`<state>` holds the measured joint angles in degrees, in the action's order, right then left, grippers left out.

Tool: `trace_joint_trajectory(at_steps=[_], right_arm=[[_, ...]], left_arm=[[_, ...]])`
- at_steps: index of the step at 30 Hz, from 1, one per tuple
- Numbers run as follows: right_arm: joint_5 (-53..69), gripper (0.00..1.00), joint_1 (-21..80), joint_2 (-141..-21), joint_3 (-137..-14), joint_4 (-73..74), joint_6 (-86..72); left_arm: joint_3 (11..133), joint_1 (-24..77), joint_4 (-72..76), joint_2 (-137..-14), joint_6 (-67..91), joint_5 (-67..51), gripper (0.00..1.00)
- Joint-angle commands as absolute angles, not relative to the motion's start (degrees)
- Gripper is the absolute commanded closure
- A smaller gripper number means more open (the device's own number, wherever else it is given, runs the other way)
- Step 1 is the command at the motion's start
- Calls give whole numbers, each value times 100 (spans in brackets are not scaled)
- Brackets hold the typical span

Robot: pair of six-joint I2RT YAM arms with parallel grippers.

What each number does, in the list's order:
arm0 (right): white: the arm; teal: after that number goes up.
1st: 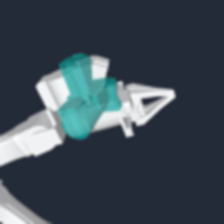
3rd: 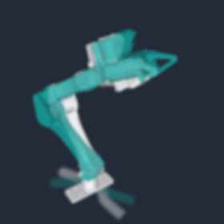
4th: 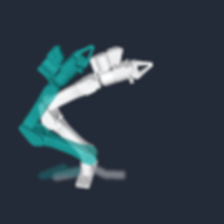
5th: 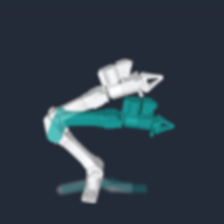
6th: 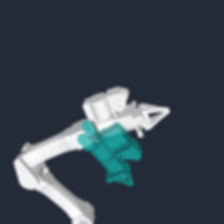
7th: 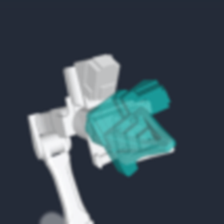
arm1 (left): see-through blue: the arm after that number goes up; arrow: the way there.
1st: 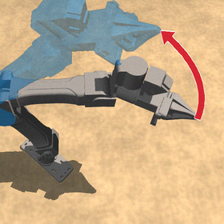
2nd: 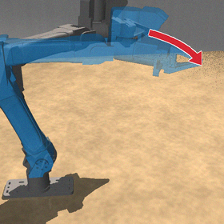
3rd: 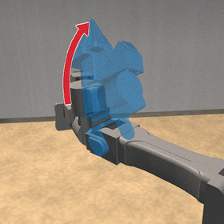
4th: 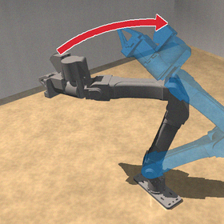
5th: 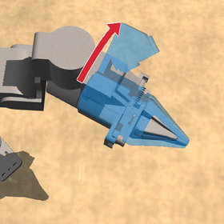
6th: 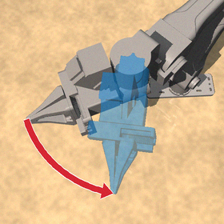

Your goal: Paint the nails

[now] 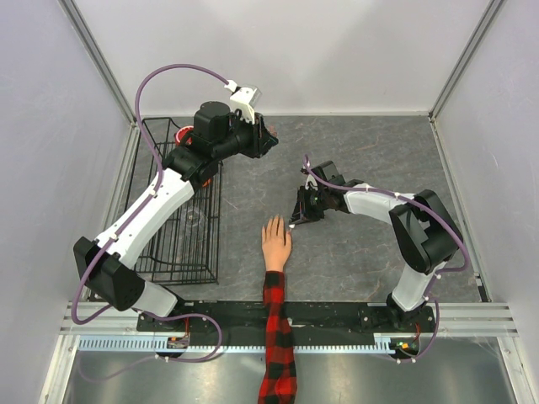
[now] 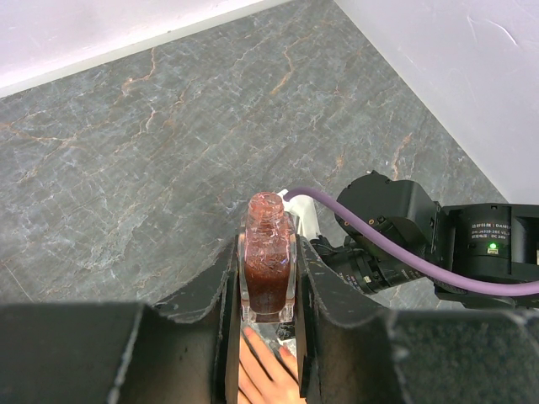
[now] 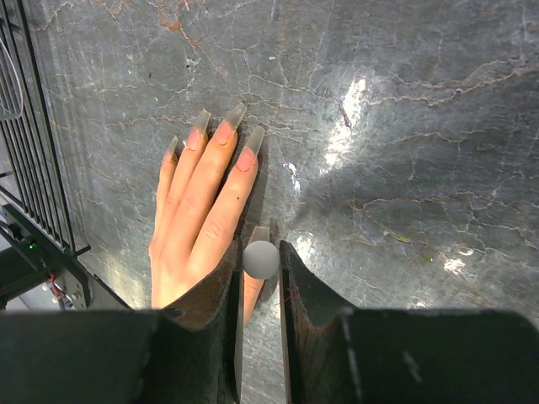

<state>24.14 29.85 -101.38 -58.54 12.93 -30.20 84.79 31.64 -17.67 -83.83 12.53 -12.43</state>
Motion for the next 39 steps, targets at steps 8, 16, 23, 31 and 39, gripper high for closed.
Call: trace_joint_trajectory(at_steps=[8,16,23,31,39], right_arm=[[2514,100,2988,-10213,-5924,976,-3059],[2540,100,2971,-10283,-5968,940,-3076],[2531,100,2962,-10327,-6020,958,-3076],[2628,100,2962,-10415,-6091,923,-3050],[2663,100,2962,-10389,-6108,861,-3032]], left_arm=[[8763,3182,-1731,-8385,1336,-1336,98],[8780,3182,-1749,-8385,1336,-1336,98],[8780,3182,-1749,-8393,1336,-1318,98],[8789,3182,-1740,-8411,1310,-1318,98],[8807,3182,-1767,-8420,1301,-1327,98]])
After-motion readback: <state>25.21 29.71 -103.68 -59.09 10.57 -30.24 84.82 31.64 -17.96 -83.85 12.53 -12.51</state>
